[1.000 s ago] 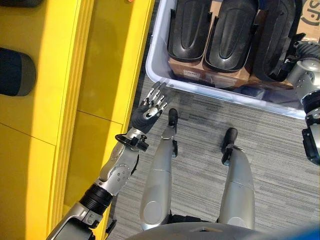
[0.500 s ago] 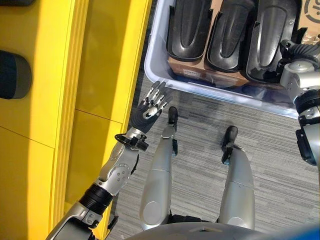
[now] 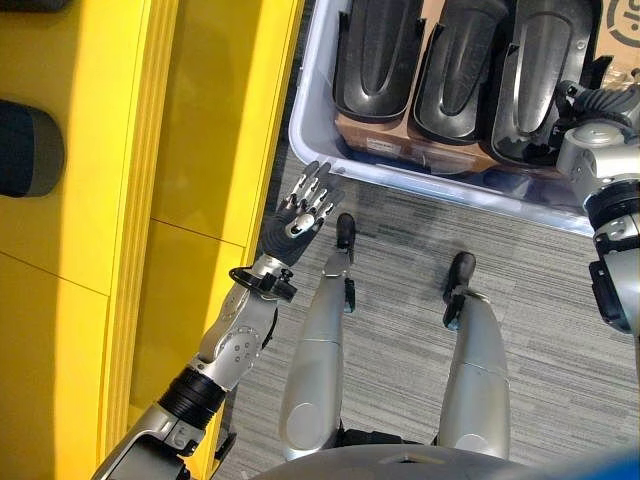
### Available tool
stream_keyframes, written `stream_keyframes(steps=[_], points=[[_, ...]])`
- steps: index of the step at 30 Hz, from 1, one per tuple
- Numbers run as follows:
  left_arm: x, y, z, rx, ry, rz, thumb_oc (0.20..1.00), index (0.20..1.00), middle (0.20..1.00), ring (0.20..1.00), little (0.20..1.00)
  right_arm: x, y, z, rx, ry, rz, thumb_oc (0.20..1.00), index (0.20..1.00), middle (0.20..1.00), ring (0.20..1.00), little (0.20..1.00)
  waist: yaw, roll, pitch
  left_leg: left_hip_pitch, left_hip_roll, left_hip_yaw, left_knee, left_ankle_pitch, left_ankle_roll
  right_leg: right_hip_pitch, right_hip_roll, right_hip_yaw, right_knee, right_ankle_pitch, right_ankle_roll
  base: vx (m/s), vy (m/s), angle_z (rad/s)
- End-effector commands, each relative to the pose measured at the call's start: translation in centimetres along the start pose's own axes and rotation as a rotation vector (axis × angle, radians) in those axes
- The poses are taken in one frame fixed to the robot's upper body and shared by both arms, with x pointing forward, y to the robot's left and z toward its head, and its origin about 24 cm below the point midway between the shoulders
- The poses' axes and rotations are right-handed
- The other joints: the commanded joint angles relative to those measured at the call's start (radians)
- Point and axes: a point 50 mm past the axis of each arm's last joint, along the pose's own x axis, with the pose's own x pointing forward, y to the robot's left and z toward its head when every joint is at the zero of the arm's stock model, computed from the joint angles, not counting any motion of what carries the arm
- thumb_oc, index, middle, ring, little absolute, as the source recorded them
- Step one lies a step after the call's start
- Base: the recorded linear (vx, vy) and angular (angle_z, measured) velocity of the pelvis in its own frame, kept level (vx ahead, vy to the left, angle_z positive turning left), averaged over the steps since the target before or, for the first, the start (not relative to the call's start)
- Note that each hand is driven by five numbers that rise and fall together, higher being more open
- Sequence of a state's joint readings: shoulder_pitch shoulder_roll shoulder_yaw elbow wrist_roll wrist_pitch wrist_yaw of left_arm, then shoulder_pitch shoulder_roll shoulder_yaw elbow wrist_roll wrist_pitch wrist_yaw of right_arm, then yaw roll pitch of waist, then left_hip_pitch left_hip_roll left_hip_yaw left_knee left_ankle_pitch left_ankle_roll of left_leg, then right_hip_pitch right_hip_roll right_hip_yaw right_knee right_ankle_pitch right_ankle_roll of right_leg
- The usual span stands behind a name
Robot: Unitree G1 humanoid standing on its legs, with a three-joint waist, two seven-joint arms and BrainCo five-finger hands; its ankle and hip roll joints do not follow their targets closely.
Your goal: Move parts from the plastic box to the shelf.
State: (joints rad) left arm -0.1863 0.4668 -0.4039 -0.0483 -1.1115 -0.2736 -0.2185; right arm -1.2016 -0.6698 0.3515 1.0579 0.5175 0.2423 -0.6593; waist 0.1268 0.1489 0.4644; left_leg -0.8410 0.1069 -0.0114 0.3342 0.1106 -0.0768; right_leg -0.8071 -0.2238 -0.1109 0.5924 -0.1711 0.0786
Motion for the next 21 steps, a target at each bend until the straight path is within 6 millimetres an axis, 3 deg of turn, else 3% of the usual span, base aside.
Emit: stream_keyframes(steps=[1, 13, 19, 20, 21], points=[[1.2, -1.5, 1.7, 0.017, -0.098, -0.087, 1.000, 1.000, 1.000, 1.000, 1.000, -2.4, 3.9, -6.0, -0.274, 0.158, 0.203, 1.000, 1.000, 1.000, 1.000, 1.000, 0.050, 0.021, 0.056, -0.005, -0.089, 0.037, 0.003, -0.107, 0.055, 0.013, 0.086, -0.044, 0.051, -0.058, -0.050, 0.00, 0.000, 0.00], [0.8, -1.5, 1.3, 0.014, -0.101, -0.088, 1.000, 1.000, 1.000, 1.000, 1.000, -2.5, 3.8, -5.9, -0.615, 0.041, 0.156, 1.000, 1.000, 1.000, 1.000, 1.000, 0.061, 0.020, 0.056, -0.033, -0.085, 0.033, 0.016, -0.103, 0.054, -0.002, 0.081, -0.058, 0.056, -0.056, -0.051, 0.00, 0.000, 0.00], [1.0, -1.5, 1.3, 0.011, -0.103, -0.085, 1.000, 1.000, 1.000, 1.000, 1.000, -3.2, 4.6, -7.3, -0.470, 0.153, 0.220, 1.000, 1.000, 1.000, 1.000, 1.000, 0.062, 0.022, 0.056, -0.043, -0.083, 0.032, 0.019, -0.102, 0.054, -0.015, 0.082, -0.056, 0.062, -0.058, -0.054, 0.00, 0.000, 0.00], [1.1, -1.5, 1.3, 0.004, -0.105, -0.083, 1.000, 1.000, 1.000, 1.000, 1.000, -3.4, 4.9, -7.6, -0.464, 0.167, 0.243, 0.200, 0.200, 0.200, 0.200, 0.200, 0.063, 0.024, 0.056, -0.048, -0.083, 0.031, 0.021, -0.103, 0.055, -0.022, 0.081, -0.055, 0.069, -0.060, -0.055, 0.00, 0.000, 0.00], [1.1, -1.5, 1.3, 0.004, -0.105, -0.082, 1.000, 1.000, 1.000, 1.000, 1.000, -3.4, 4.9, -7.6, -0.461, 0.171, 0.249, 0.200, 0.200, 0.200, 0.200, 0.200, 0.063, 0.024, 0.056, -0.049, -0.083, 0.031, 0.022, -0.104, 0.055, -0.023, 0.081, -0.055, 0.071, -0.060, -0.055, 0.00, 0.000, 0.00]])
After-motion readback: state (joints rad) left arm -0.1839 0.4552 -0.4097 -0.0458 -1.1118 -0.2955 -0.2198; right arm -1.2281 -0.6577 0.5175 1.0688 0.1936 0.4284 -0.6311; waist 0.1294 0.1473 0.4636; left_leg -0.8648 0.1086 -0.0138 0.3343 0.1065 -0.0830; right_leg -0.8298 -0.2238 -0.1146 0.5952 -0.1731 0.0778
